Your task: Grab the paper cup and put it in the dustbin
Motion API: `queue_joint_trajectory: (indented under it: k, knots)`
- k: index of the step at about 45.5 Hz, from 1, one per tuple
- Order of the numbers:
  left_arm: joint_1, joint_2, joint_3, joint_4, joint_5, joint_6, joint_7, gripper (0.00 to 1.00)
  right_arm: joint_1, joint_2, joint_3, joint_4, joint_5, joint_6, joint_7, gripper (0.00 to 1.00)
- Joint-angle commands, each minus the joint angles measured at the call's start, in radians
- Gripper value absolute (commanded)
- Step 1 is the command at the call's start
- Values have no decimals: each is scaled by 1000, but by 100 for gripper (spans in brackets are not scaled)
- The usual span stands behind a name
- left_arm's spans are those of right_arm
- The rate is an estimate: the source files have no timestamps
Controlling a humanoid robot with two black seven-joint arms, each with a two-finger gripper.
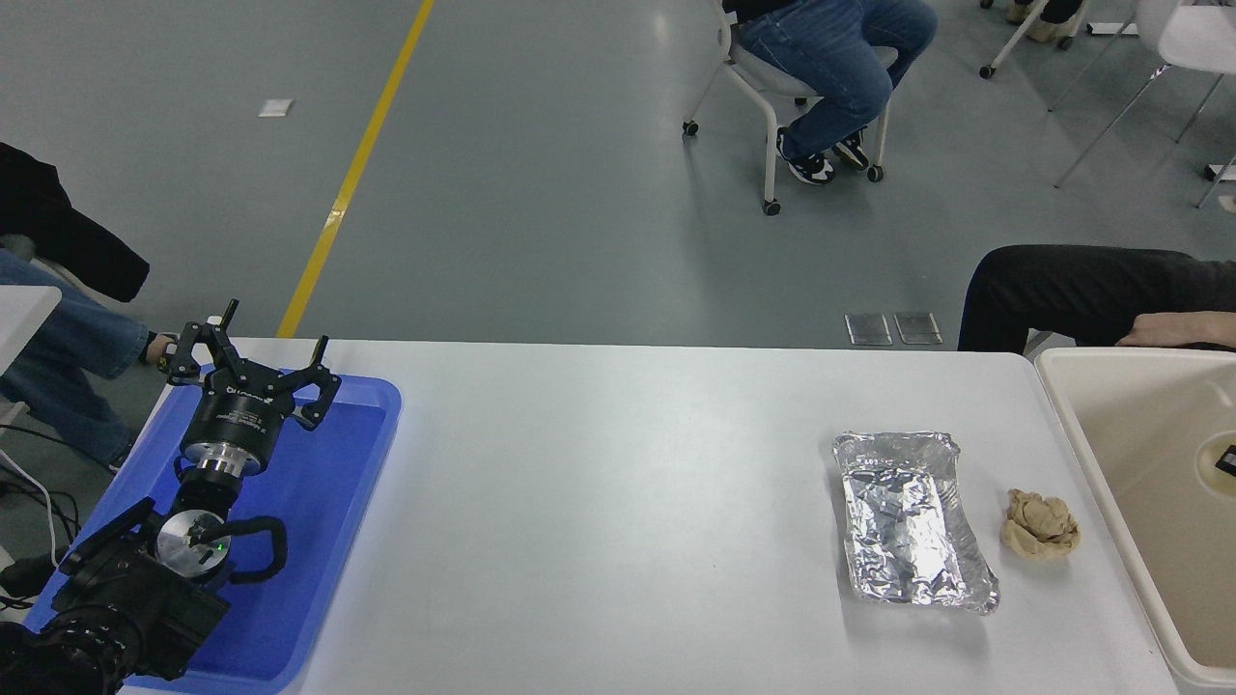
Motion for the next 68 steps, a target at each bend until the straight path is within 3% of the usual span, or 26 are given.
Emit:
queue_joint_trajectory:
  k: [1,9,10,11,13,14,32,45,57,68]
  knots:
    - [0,0,0,-2,0,0,0,100,-50,53,14,-56,57,-7,0,0]
    - [0,0,0,1,0,0,0,100,-53,62,15,-61,62,-5,0,0]
    - [0,0,0,-2,0,0,0,100,-53,62,15,-61,63,-5,0,9]
    - [0,0,0,1,0,0,0,100,-53,60,15,-59,63,-2,2,29]
    - [-1,0,0,1,0,0,0,100,-53,62,17,-61,68,-4,2,89]
    - [0,0,0,1,0,0,0,100,-53,62,17,-62,71,-2,2,100]
    - [-1,0,0,1,0,0,0,100,-32,62,14,-36,74,16,3,100]
    - [-1,-1,0,-2,0,0,2,100,236,-7,-101,91,34,128,5,100]
    - [-1,-3,0,1,0,0,2,100,569,-53,-290,381,-29,191,-3,100]
    - [-3,-3,0,-2,0,0,2,100,908,-96,-460,866,-253,217,-11,100]
